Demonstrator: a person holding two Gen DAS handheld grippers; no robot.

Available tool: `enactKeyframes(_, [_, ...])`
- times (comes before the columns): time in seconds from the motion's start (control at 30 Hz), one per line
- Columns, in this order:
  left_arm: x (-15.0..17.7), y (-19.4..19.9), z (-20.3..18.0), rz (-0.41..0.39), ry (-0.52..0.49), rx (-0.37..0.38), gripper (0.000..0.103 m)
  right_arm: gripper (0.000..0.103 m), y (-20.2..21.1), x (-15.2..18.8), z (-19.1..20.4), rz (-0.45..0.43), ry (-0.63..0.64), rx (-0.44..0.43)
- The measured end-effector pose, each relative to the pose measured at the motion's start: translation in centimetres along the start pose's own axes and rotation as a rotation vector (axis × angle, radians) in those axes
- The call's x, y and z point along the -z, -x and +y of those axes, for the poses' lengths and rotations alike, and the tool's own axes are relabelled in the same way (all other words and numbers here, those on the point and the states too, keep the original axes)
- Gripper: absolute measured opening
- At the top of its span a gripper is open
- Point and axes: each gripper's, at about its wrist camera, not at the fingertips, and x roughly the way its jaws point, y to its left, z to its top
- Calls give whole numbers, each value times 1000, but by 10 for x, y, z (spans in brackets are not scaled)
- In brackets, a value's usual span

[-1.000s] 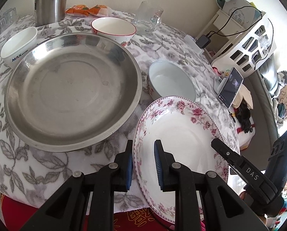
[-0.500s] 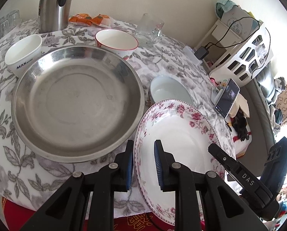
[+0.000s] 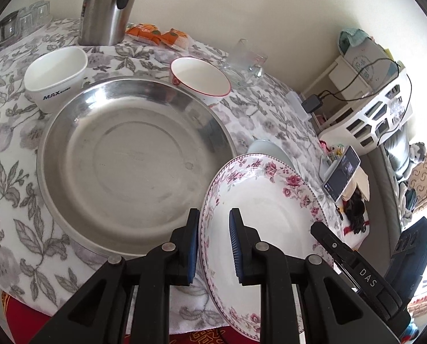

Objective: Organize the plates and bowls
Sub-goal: 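Carry the rose-rimmed plate with both grippers over the steel tray and lower it in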

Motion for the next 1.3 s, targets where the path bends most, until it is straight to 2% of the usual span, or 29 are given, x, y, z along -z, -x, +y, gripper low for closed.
enactKeyframes(0.57, [-28, 19, 60, -79, 172, -26, 21, 27, -36, -11, 59, 38, 76, -53])
enactKeyframes(0.77, [-38, 22, 88, -91, 253, -10, 21, 27, -54, -13, 78, 55, 105, -77])
enactKeyframes(1.1, [-49, 19, 122, -112, 314, -36, 21, 27, -88, -14, 101, 100, 132, -98])
enactKeyframes(1.3, [-56, 11, 135, -112, 318, -84, 21, 27, -107, -13, 110, 124, 148, -89])
